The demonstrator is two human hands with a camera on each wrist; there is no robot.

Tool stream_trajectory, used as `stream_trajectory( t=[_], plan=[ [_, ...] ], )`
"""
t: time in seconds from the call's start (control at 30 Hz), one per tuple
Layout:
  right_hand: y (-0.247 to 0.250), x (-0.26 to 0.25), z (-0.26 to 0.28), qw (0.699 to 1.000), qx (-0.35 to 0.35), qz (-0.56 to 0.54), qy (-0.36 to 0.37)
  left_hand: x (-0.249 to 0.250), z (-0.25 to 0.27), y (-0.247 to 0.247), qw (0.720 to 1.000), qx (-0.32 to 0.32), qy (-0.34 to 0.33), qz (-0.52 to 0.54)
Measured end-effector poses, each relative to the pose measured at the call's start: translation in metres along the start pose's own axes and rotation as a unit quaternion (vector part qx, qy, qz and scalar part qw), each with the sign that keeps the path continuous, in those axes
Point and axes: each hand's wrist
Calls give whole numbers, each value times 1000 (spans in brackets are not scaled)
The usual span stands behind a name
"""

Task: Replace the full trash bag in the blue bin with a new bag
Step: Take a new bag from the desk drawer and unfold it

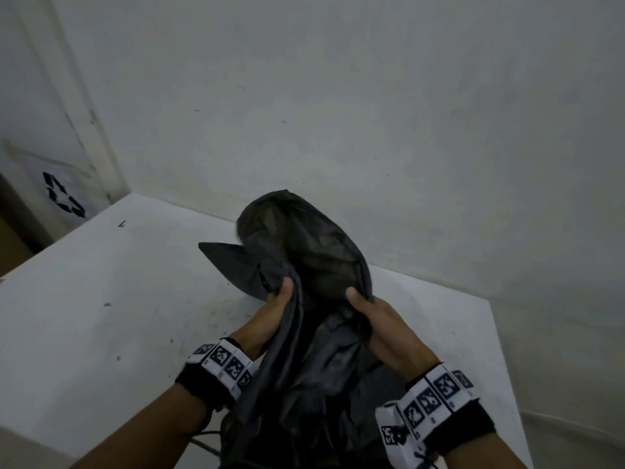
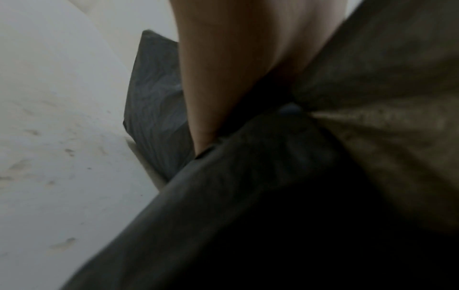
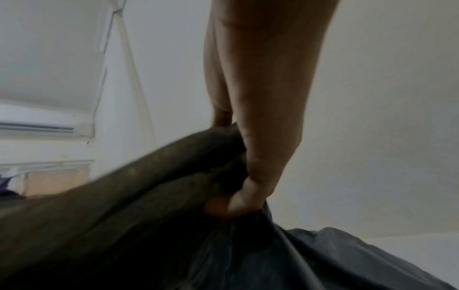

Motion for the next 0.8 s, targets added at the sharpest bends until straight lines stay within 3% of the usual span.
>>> stream_trajectory(
  t=[0.1, 0.2, 0.4, 0.57, 0.63, 0.73, 0.8],
  plan=[
    [-20, 10, 8, 992, -91, 82, -29, 7, 8, -19, 998, -52, -18, -2],
    [-30, 18, 5, 987, -59, 148, -13, 9, 12, -34, 996, -62, -50, -38],
    [-6, 15, 5, 998, 11, 41, -35, 0, 0, -15, 993, 6, -45, -106],
    [25, 2, 2, 986, 98, -136, -19, -12, -11, 31, 984, 125, -51, -112],
    [43, -4, 0, 978, 132, -164, -3, -18, -13, 59, 968, 184, -34, -167],
    [63, -2, -1, 973, 166, -158, 30, -22, -7, 82, 897, 317, 46, -305],
    [69, 4, -1, 973, 178, -142, 36, -17, 1, 75, 857, 366, -19, -362]
  ],
)
Point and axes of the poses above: each hand's wrist, its own z-axis away from the middle knuckle, its own y-axis out of the back of the hand, x = y × z, and after that the axes turned 1 degree about -x, right-handed
